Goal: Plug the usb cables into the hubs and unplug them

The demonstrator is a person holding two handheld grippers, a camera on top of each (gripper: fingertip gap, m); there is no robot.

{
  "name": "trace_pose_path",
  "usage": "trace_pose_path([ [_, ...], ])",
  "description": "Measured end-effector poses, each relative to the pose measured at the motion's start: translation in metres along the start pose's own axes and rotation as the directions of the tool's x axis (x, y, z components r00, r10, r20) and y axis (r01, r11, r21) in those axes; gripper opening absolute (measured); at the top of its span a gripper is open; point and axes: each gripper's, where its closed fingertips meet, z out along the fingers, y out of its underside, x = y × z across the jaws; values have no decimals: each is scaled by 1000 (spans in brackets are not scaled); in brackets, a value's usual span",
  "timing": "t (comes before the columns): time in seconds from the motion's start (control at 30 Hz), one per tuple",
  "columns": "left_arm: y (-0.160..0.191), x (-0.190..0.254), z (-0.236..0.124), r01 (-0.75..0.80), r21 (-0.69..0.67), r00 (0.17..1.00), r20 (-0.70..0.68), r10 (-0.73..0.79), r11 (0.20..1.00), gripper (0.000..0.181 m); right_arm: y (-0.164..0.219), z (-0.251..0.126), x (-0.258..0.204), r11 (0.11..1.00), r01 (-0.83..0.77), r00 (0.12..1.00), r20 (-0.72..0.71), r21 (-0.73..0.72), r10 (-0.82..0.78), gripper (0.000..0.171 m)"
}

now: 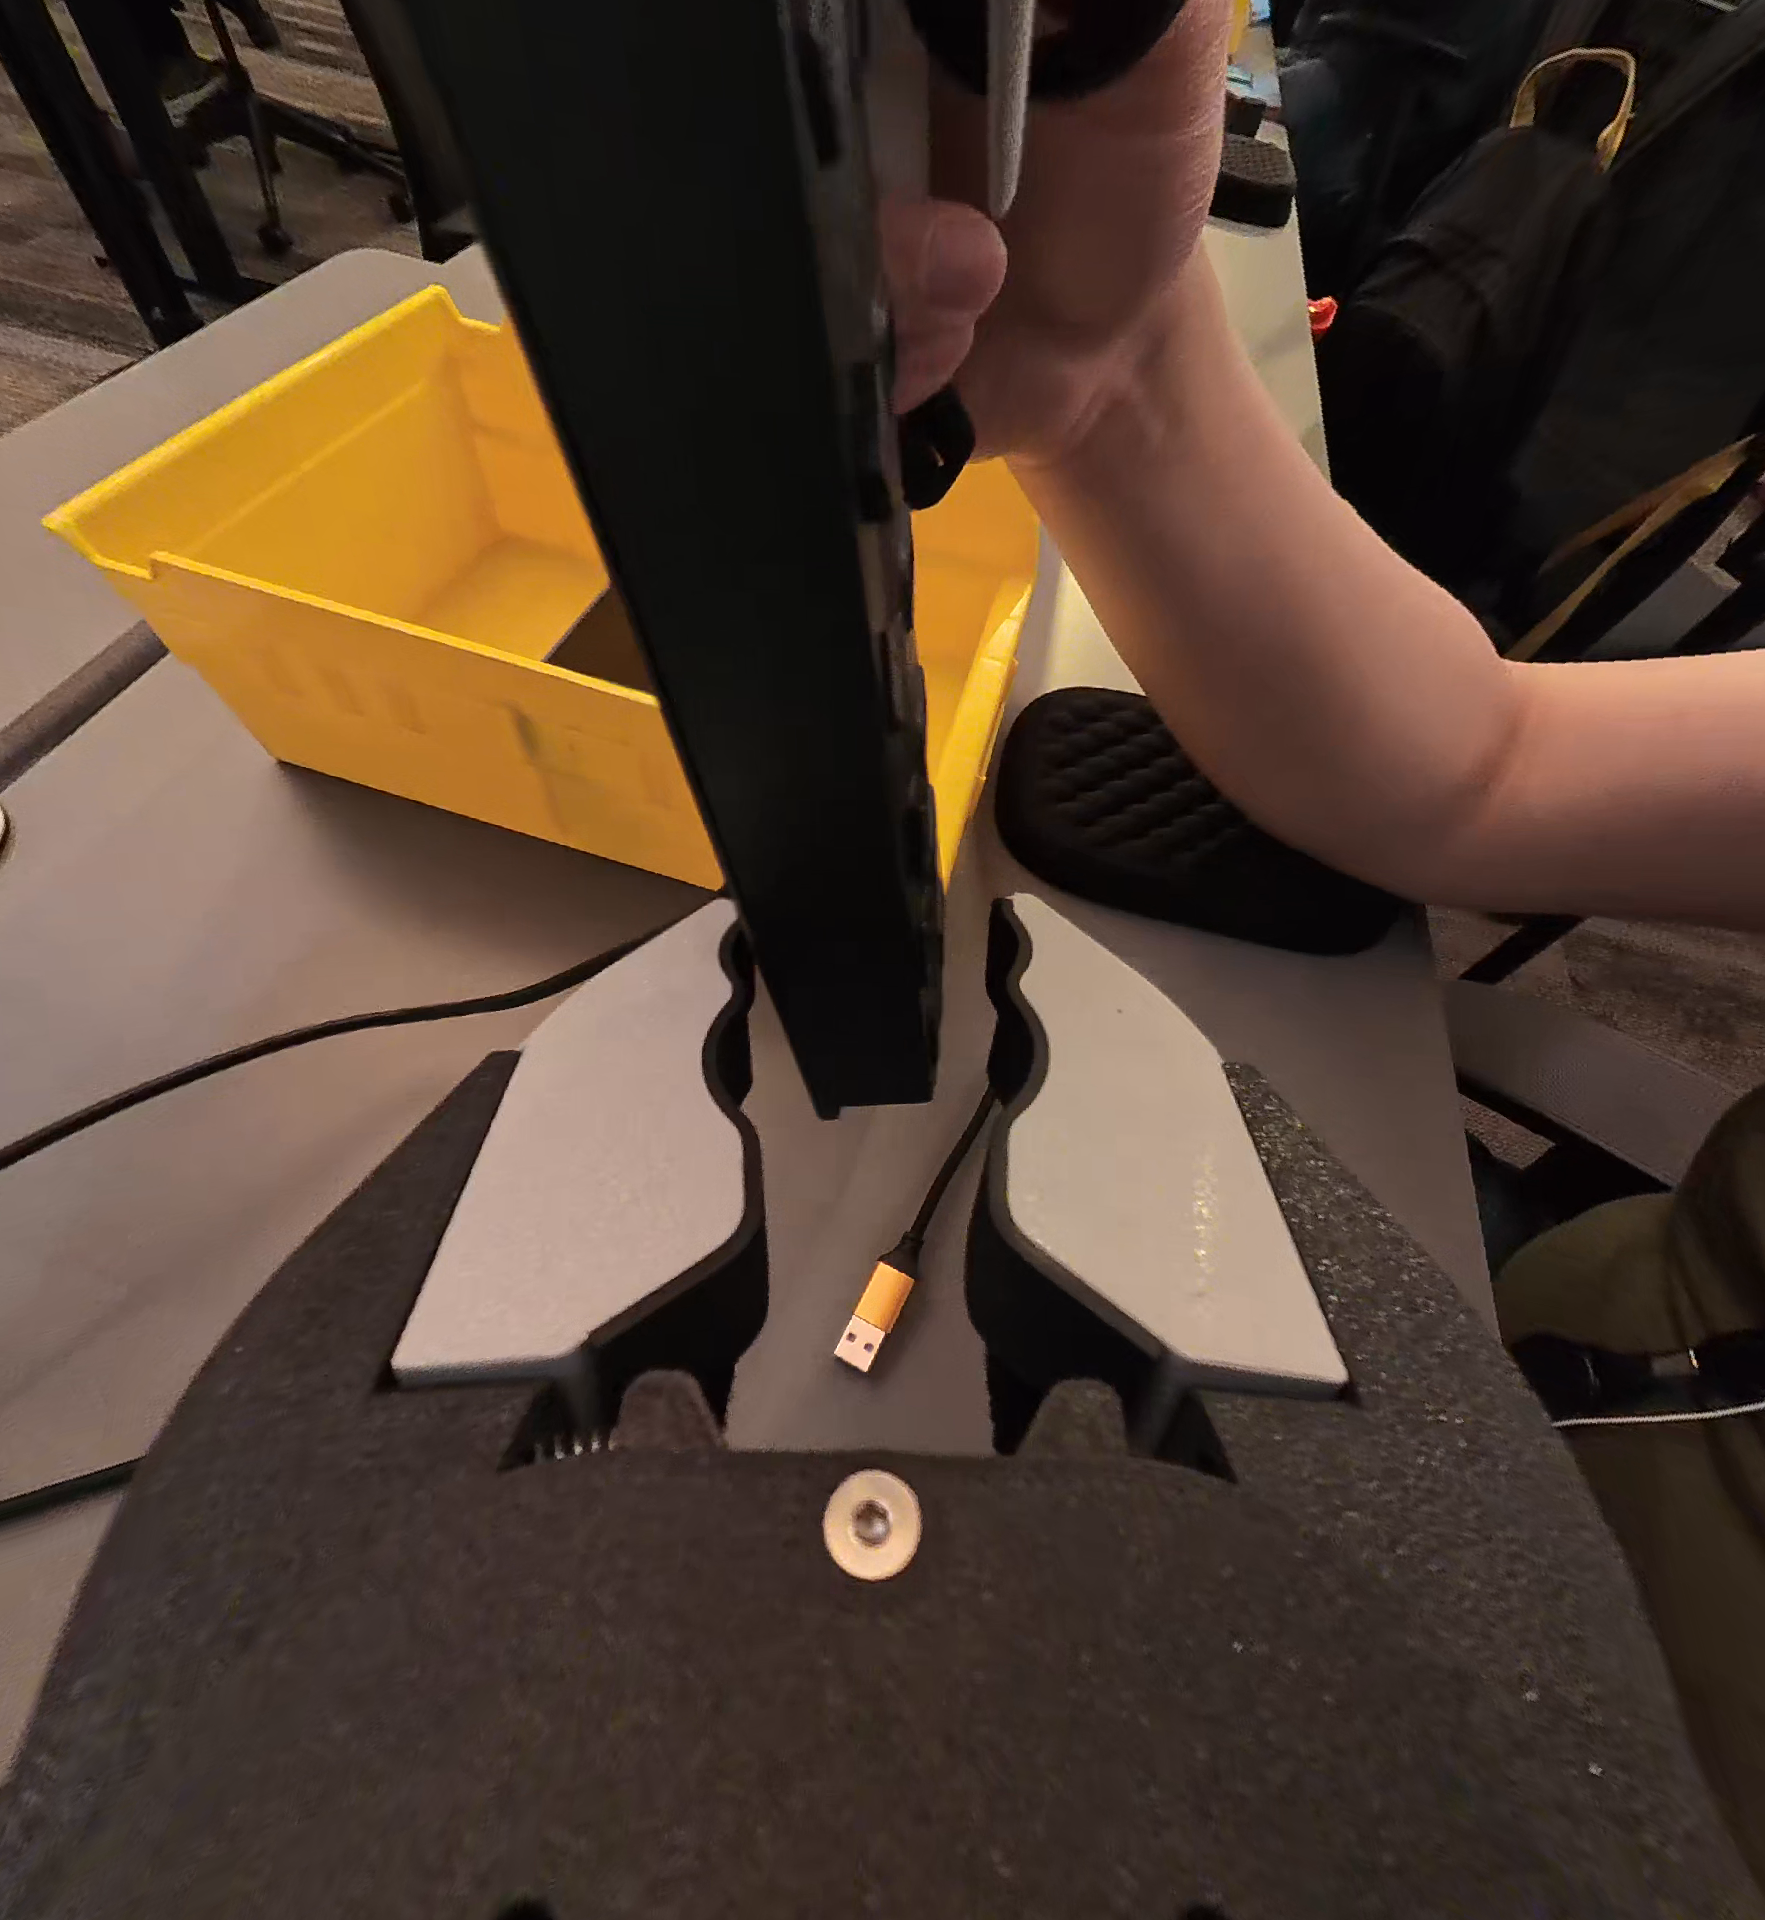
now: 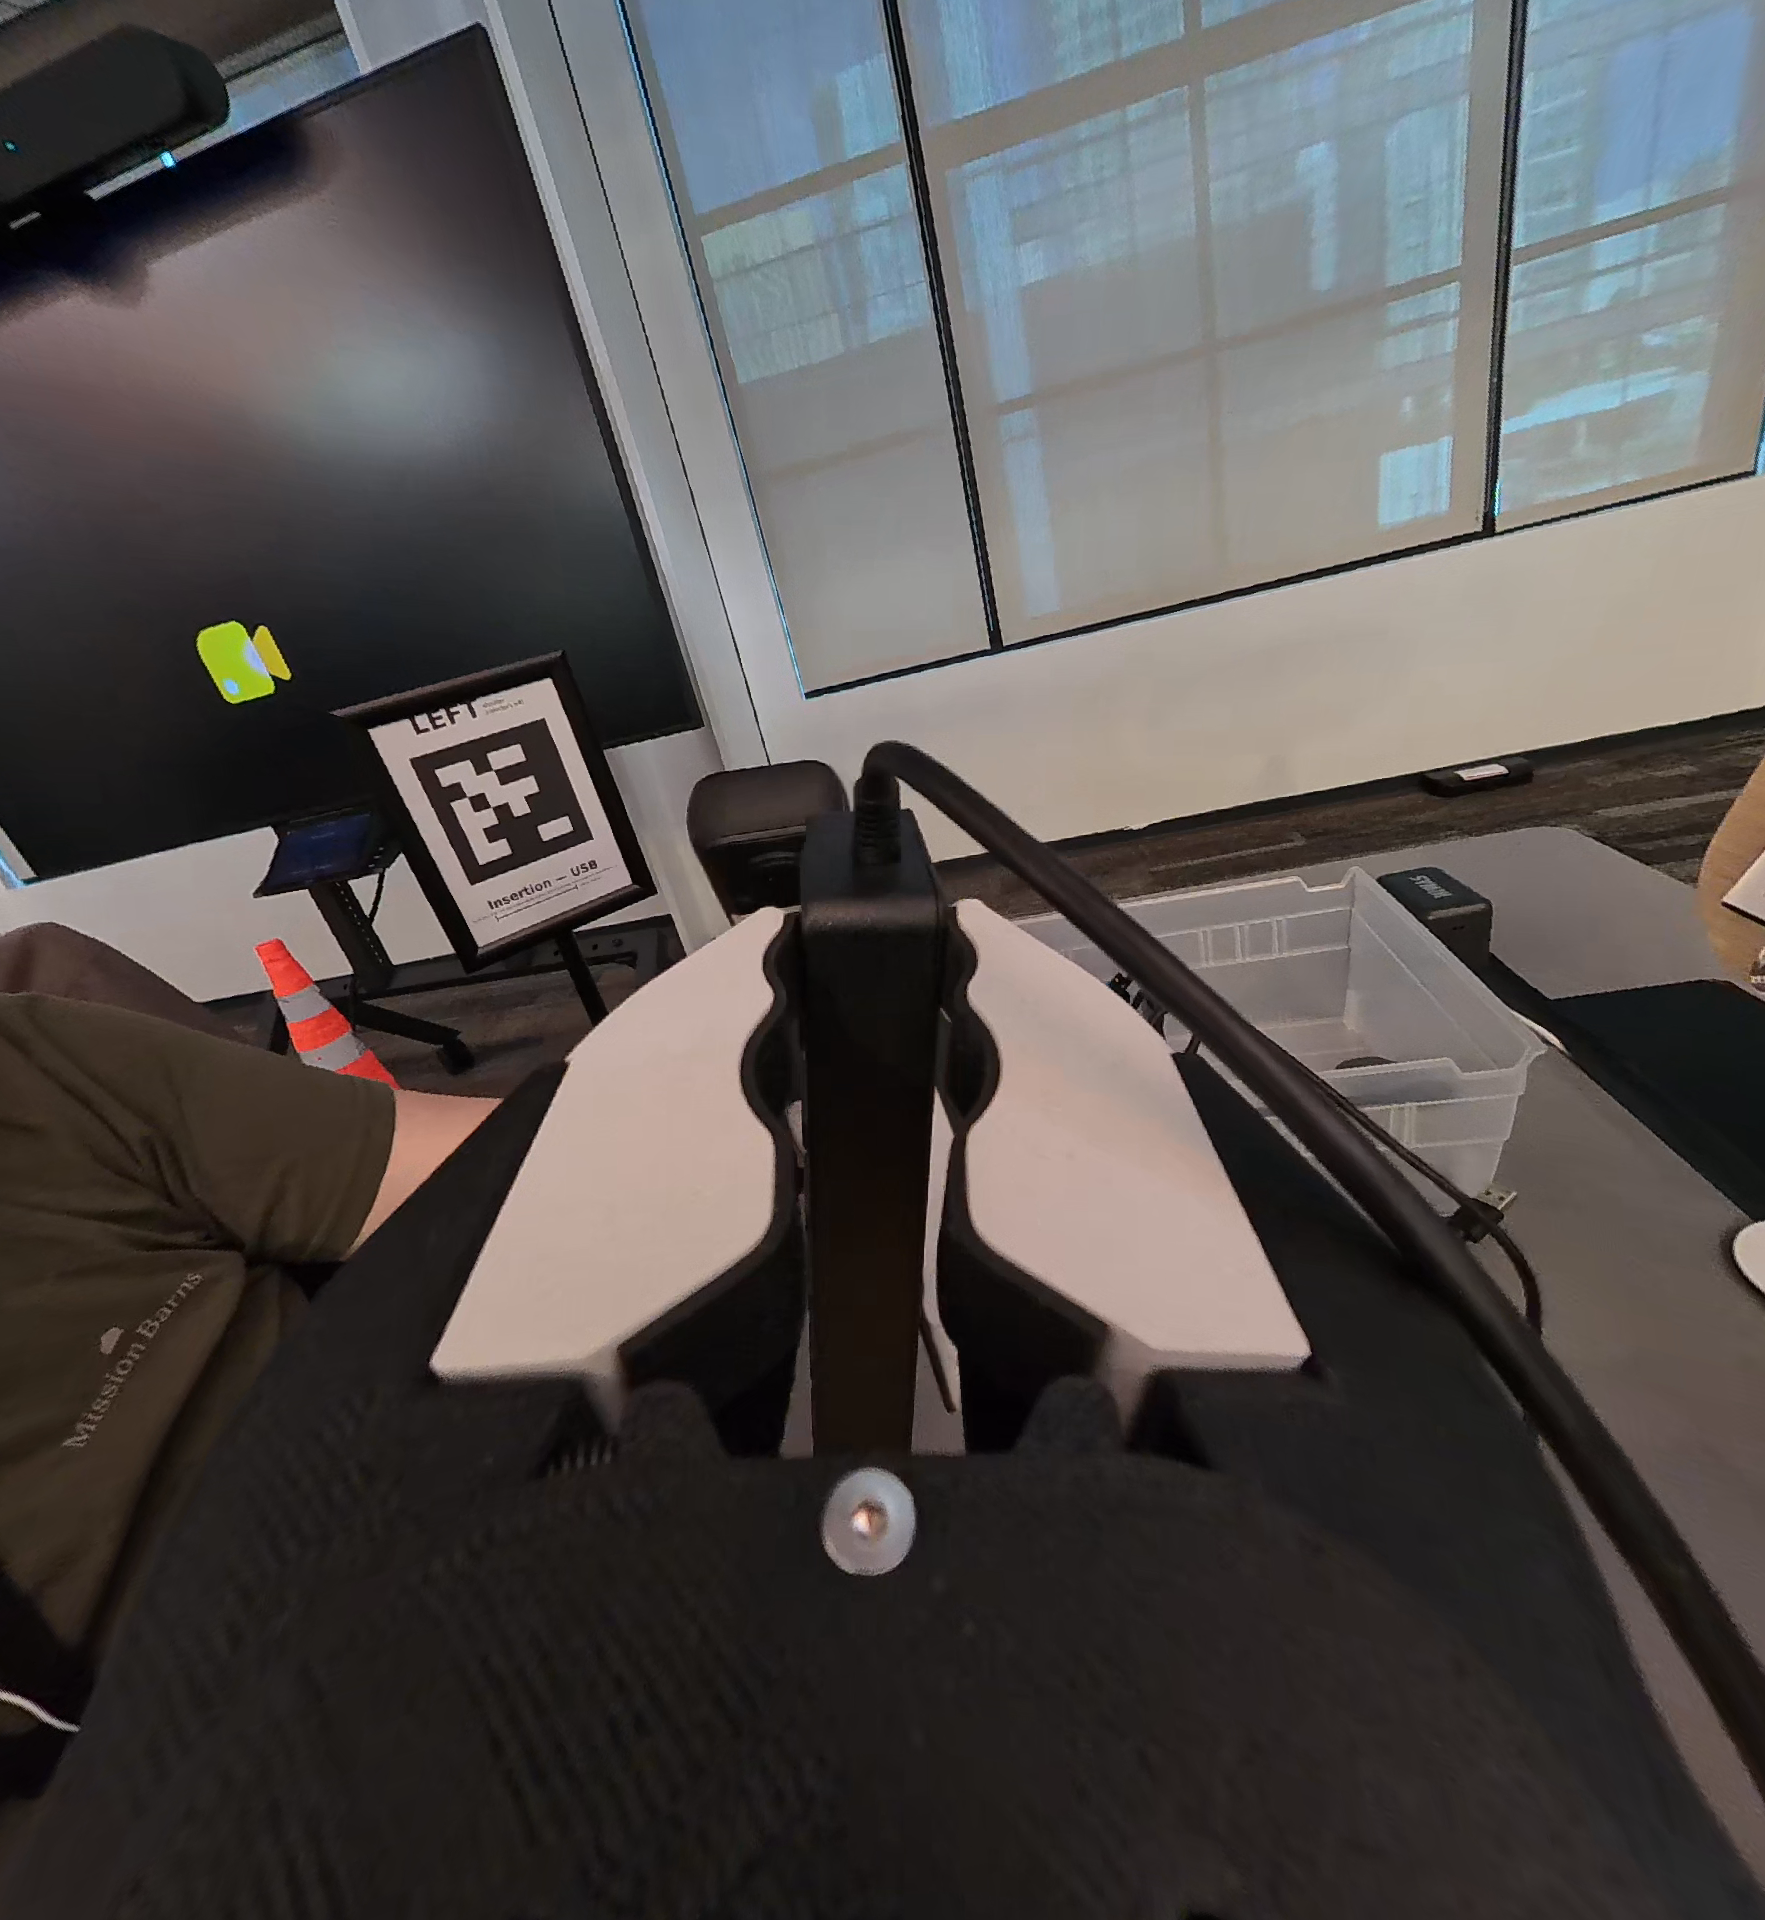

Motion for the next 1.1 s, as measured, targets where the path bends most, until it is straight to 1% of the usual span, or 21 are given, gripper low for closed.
trace_pose_path([
  [0.33,19,6,15,26,-38,998,-51,-28,999,42,-5,-4,4,999,-31,999,-16,28,31,26],
  [0.47,18,8,19,29,-18,997,-64,-30,999,39,-6,-5,4,999,-35,999,-18,33,35,26],
  [0.57,16,8,18,32,2,997,-70,-31,1000,28,-6,-5,3,999,-39,999,-5,36,40,26],
  [0.67,16,10,18,41,6,995,-93,-41,999,27,-5,-5,2,998,-45,999,4,31,45,26],
  [1.1,21,12,18,41,-28,995,-90,-43,999,26,-1,-3,-2,999,-42,999,28,6,41,26],
])
